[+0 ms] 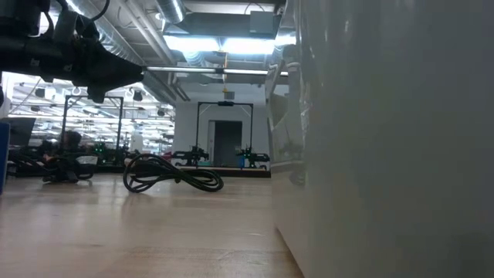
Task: Pick and place USB-C Cables
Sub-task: Put the purple USB cable into the white bin
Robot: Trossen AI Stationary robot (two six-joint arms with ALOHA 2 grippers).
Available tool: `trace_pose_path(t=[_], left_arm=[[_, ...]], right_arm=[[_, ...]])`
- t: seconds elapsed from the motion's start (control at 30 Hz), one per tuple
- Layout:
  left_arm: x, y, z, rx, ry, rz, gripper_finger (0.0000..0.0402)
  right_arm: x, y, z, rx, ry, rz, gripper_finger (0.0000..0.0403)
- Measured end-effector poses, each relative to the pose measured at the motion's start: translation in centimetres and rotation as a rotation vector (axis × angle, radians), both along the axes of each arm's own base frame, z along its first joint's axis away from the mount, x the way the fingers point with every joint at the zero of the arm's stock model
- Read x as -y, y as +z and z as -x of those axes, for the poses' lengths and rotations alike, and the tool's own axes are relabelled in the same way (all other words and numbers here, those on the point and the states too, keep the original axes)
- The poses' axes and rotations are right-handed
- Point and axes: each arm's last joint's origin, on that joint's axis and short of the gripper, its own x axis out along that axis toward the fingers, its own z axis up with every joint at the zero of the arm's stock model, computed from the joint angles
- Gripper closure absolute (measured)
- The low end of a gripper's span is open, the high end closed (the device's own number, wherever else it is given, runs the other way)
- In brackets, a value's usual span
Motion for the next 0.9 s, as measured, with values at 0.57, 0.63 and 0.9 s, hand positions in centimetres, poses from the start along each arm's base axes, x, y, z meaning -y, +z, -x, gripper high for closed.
trace_pose_path(t=[0.57,0.63,0.9], left_arm=[[0.0,-0.3,0.0,-0.033,0.000,0.002,0.0302],[0.0,-0.3,0.0,-0.032,0.000,0.004,0.0302],[0.0,-0.3,0.0,-0.032,0.000,0.004,0.0302]], right_arm=[[0.8,-2.8,-0.6,-0.084,0.106,0.025,0.0201],[0.7,-2.8,-0.5,-0.111,0.104,0.034,0.0220],[0.4,-2.8,0.0,-0.195,0.062,0.024,0.0375]])
